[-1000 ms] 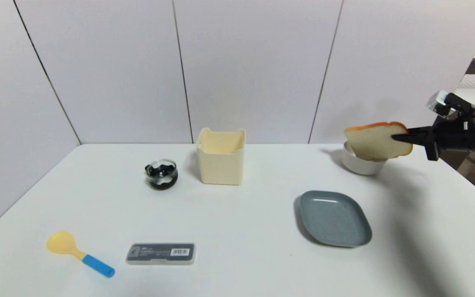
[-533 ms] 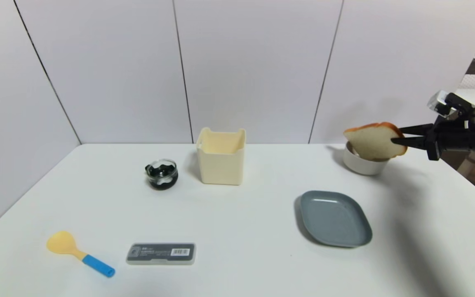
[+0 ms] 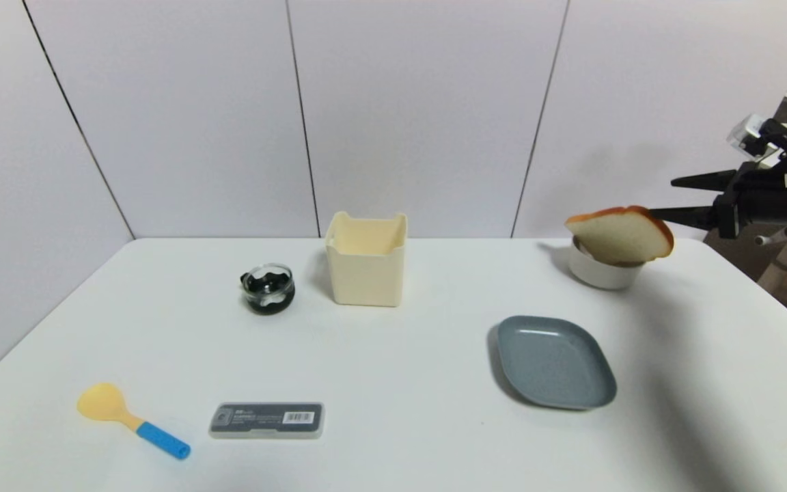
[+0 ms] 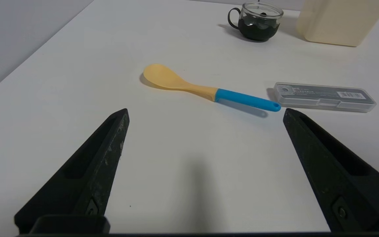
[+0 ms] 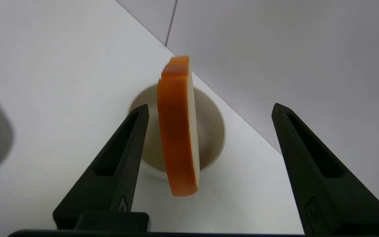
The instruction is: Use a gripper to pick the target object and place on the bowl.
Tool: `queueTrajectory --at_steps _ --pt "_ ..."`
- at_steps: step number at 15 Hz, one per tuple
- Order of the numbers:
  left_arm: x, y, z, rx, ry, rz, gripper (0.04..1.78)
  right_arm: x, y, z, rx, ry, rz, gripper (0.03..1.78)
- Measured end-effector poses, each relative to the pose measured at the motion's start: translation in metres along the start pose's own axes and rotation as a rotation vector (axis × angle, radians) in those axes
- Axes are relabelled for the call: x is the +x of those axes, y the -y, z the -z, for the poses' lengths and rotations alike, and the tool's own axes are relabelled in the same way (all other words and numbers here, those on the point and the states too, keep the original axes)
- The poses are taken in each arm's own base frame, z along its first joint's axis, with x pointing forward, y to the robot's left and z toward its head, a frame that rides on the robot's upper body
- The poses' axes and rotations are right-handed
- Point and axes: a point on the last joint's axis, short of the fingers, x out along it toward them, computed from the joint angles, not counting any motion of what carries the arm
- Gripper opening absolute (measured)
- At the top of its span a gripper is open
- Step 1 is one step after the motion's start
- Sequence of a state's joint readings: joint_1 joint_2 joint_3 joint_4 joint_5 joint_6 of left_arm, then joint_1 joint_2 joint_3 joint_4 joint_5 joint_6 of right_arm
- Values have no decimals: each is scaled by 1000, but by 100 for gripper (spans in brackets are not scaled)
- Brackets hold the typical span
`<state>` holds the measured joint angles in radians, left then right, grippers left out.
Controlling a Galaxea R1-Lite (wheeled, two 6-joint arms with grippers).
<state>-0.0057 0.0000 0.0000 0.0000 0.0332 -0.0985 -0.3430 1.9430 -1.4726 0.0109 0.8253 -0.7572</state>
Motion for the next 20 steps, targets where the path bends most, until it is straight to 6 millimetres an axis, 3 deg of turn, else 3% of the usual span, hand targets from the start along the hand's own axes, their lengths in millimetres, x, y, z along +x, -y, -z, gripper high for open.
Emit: queueTrajectory --at_steps 5,9,12,16,20 --pt "0 0 0 0 0 0 169 -31 -15 -52 122 63 13 150" --pt "0 0 0 0 0 1 169 -64 -49 -106 264 177 -87 158" --pt "0 0 0 0 0 0 169 -90 -86 -129 331 222 -153 163" --pt "0 0 0 0 0 1 169 -134 -142 -144 384 268 -212 166" --pt "0 0 0 0 0 0 169 -164 -196 -117 397 234 -174 168"
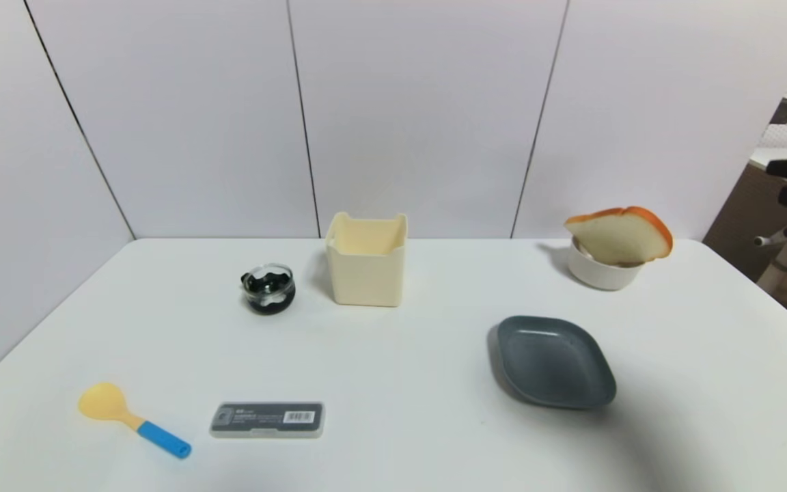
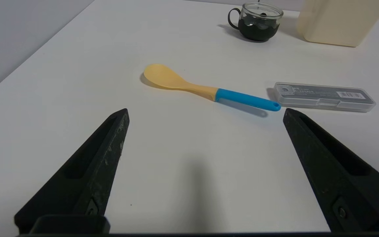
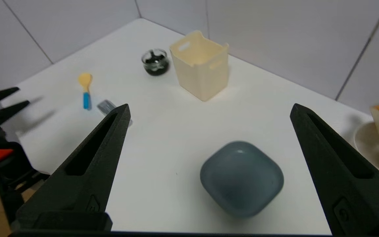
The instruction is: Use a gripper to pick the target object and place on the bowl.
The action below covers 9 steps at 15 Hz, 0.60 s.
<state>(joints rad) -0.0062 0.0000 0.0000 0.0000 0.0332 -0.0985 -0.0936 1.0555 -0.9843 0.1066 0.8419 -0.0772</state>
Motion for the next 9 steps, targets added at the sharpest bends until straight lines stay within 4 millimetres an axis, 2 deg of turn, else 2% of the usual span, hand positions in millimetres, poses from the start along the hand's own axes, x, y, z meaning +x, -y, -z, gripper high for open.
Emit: queueTrajectory --at_steps 5,9 --pt "0 0 0 0 0 0 169 -30 -30 66 -64 -99 359 169" --pt "0 0 0 0 0 0 169 -57 -50 112 -189 -184 773 169"
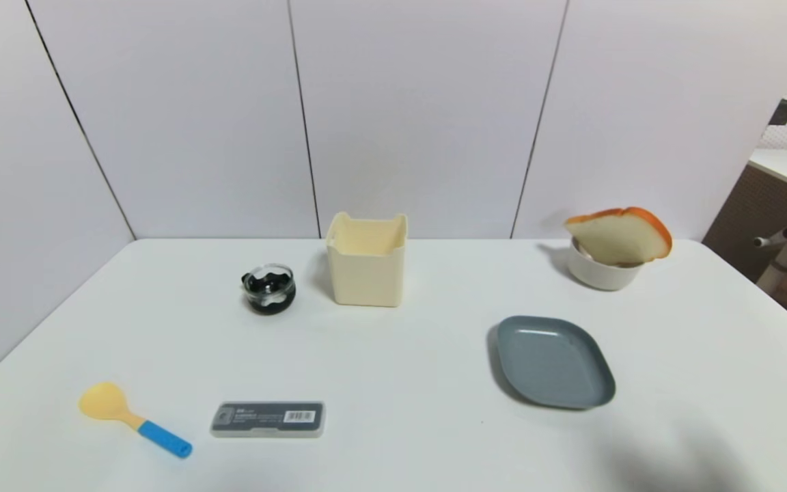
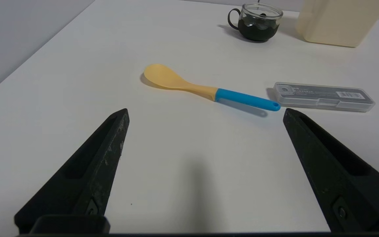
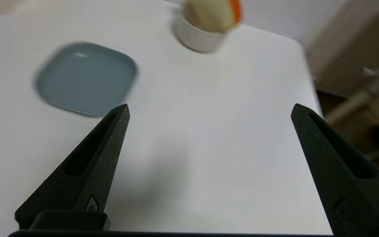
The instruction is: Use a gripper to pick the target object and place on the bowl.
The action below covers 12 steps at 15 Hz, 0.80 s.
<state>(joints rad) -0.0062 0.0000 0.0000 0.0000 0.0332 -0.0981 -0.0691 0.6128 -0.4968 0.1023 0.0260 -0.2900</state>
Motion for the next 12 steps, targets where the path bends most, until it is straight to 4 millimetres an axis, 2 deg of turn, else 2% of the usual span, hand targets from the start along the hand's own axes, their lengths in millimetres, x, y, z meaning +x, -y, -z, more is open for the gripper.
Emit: queueTrajectory --at_steps 2,5,8,12 --pt "0 0 0 0 0 0 169 -11 -6 28 -16 -33 115 169" --pt "0 0 0 0 0 0 169 -19 -18 67 -4 7 88 169" --pt "0 0 0 -1 0 0 169 -17 -30 104 44 46 44 169" --pt "0 0 0 0 0 0 169 -25 -37 128 163 167 -7 169"
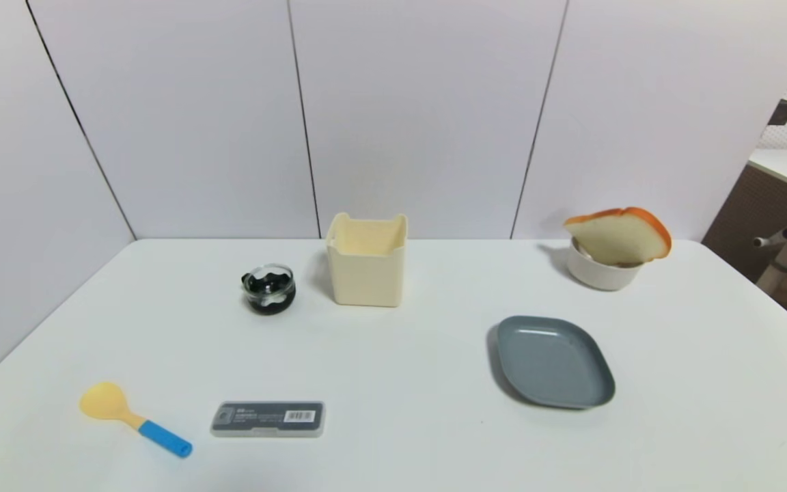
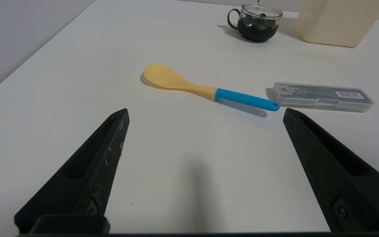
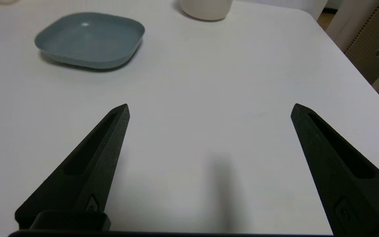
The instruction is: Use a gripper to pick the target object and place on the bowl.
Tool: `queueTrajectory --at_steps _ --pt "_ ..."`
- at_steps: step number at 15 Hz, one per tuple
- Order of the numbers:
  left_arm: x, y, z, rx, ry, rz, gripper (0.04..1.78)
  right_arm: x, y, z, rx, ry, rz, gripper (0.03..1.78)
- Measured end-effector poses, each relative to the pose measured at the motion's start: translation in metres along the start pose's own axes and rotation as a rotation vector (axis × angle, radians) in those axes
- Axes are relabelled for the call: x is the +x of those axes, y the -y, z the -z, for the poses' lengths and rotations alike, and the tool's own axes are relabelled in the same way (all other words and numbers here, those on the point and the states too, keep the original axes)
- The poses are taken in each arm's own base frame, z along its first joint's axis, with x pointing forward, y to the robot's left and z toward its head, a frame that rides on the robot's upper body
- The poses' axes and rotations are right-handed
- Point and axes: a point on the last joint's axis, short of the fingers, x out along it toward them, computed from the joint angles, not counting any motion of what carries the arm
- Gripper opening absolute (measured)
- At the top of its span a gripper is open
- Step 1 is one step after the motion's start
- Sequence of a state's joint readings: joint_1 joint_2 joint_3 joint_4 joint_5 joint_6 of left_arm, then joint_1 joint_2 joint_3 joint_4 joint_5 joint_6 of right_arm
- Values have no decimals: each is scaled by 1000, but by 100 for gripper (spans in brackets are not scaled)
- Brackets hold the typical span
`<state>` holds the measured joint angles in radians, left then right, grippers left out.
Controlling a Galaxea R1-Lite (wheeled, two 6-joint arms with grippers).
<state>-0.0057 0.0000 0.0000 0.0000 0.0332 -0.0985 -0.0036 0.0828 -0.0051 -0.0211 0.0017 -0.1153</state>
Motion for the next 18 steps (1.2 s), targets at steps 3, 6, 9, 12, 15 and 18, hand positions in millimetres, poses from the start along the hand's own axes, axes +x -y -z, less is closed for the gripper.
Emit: queueTrajectory --at_steps 3,6,9,12,15,18 --pt "0 0 0 0 0 0 169 -4 -1 4 58 43 -7 169" --pt "0 0 0 0 0 1 169 -6 -1 4 59 65 -10 169" --pt "0 0 0 0 0 0 169 -6 -1 5 58 65 -7 170" --pt "0 0 0 0 0 0 169 -6 -1 5 62 69 -8 170" --pt "0 0 0 0 0 0 169 -6 -1 4 64 71 -11 170" --pt "0 0 0 0 0 0 169 -6 -1 4 73 71 -10 170"
